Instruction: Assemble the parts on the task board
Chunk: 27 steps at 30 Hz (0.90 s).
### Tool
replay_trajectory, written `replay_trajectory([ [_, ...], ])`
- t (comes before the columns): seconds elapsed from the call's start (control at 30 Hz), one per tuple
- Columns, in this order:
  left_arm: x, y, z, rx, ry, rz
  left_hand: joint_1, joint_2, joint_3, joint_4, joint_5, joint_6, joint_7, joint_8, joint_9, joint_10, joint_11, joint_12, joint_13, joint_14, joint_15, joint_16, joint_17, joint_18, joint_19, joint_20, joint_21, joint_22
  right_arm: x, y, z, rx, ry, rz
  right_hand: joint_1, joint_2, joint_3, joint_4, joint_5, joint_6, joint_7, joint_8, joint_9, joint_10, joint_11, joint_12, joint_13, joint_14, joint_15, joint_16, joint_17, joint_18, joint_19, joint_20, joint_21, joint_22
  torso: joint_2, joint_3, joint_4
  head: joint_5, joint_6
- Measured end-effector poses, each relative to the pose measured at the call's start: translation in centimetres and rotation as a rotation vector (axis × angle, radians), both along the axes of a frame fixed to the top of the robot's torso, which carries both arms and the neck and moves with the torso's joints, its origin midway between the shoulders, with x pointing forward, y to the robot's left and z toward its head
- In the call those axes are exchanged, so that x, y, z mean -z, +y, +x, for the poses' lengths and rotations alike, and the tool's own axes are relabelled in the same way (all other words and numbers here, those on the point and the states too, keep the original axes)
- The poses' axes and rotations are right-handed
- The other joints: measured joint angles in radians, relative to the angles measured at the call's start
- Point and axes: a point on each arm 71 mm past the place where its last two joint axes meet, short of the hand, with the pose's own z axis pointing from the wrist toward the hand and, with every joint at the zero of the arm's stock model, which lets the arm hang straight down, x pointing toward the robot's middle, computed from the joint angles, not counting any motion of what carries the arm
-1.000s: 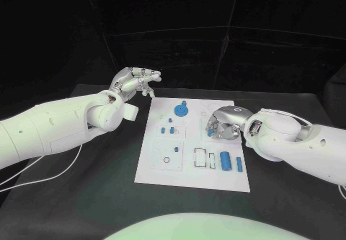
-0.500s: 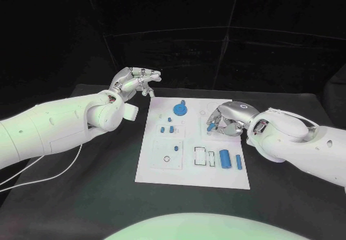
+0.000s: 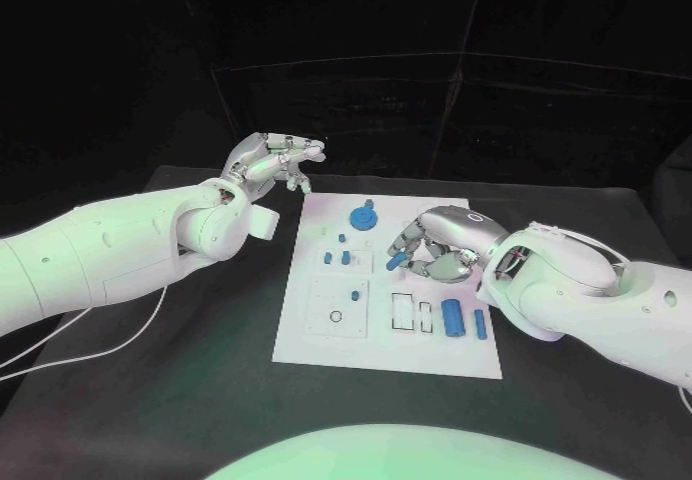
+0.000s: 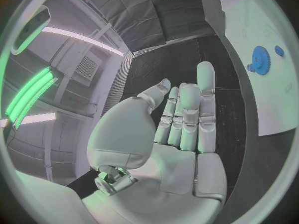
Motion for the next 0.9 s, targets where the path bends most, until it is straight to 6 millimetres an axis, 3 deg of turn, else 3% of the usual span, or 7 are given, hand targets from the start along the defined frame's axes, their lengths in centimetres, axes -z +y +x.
replay_trajectory([
  [0.2, 0.0, -0.1, 0.0, 0.001, 0.0, 0.0, 0.0, 0.0, 0.0, 0.0, 0.0, 0.0, 0.0, 0.0, 0.0, 0.0, 0.0, 0.005, 0.0, 0.0, 0.0, 0.0, 0.0, 0.0, 0.0, 0.0, 0.0, 0.0, 0.0, 3.1, -0.5, -0.067, 0.017, 0.037, 0.0, 0.0, 0.005, 0.0, 0.001, 0.0, 0.0, -0.002, -0.002, 0.002, 0.002, 0.0, 0.0, 0.0, 0.0, 0.0, 0.001, 0.0, 0.0, 0.0, 0.0, 0.001, 0.0, -0.0006, 0.0004, 0.006, -0.002],
  [0.43, 0.0, -0.6, 0.1, 0.009, 0.001, -0.003, 0.0, 0.0, 0.0, 0.0, 0.0, 0.0, 0.0, 0.0, 0.0, 0.0, 0.0, 0.005, 0.0, 0.0, 0.0, 0.0, 0.0, 0.0, 0.0, 0.0, 0.0, 0.0, 1.6, 6.5, -1.2, -0.137, 0.066, 0.049, -0.001, -0.001, 0.008, -0.002, 0.005, -0.002, 0.002, -0.007, -0.002, 0.004, 0.004, -0.005, -0.001, 0.0, 0.0, 0.0, 0.001, 0.0, 0.0, 0.0, 0.0, 0.0, 0.0, -0.0006, -0.0003, 0.011, -0.002],
  [0.9, 0.0, -1.0, 0.1, 0.017, 0.002, -0.005, 0.0, 0.0, 0.0, 0.0, 0.0, 0.0, 0.0, 0.0, 0.0, 0.0, 0.0, 0.005, 0.0, 0.0, 0.0, 0.0, 0.0, 0.0, 0.0, 0.0, 0.0, 0.0, 4.7, 8.9, -1.7, -0.202, 0.126, -0.016, -0.001, -0.001, 0.01, 0.0, 0.008, -0.002, 0.002, -0.013, -0.005, 0.004, 0.004, -0.009, 0.0, 0.0, 0.0, 0.0, 0.001, 0.0, 0.0, 0.0, 0.0, 0.0, 0.001, 0.0008, -0.0018, 0.026, -0.01],
])
